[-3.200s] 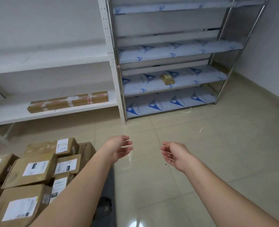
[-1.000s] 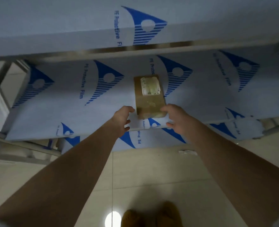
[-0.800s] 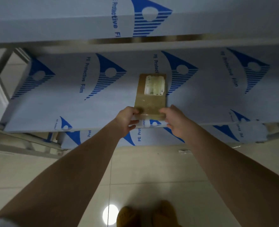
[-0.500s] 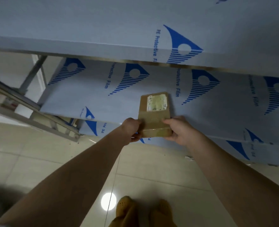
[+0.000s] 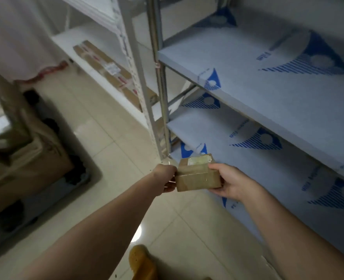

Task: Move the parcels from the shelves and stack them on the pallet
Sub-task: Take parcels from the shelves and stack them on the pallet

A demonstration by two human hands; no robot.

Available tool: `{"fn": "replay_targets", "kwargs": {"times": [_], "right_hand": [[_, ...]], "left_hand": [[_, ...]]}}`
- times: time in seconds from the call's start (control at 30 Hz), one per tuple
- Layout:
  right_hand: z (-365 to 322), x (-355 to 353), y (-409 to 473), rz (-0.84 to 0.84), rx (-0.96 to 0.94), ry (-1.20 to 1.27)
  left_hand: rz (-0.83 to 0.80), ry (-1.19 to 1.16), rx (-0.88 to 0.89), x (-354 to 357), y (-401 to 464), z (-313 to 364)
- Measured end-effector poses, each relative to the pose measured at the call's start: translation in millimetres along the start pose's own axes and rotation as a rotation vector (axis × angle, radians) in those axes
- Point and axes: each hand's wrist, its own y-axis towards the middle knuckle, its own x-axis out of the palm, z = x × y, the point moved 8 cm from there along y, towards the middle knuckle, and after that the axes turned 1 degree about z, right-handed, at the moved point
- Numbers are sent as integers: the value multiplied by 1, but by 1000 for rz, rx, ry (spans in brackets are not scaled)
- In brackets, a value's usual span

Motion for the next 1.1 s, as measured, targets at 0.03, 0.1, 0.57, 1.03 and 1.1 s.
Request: {"fn": "replay_targets", "kwargs": {"times": [0.03,0.1,0.57,1.03,1.1], "right_hand": [[-8,26,-8,-30,-1,-28],[-24,80,-24,-91,-14,-72],[-132,438,-164,-439,-172,-373],[-160,665,-193,-678,-185,-663],[-160,698,-183,-717,-137,-742]], "left_hand": [[27,-41,-4,-27,-7,0],[84,-117,-8,-82,-19,1],[273,-684,105,-434,-111,28],[458,-953,205,-658,-125,18],[534,-1003,180,-688,-114,11]]}}
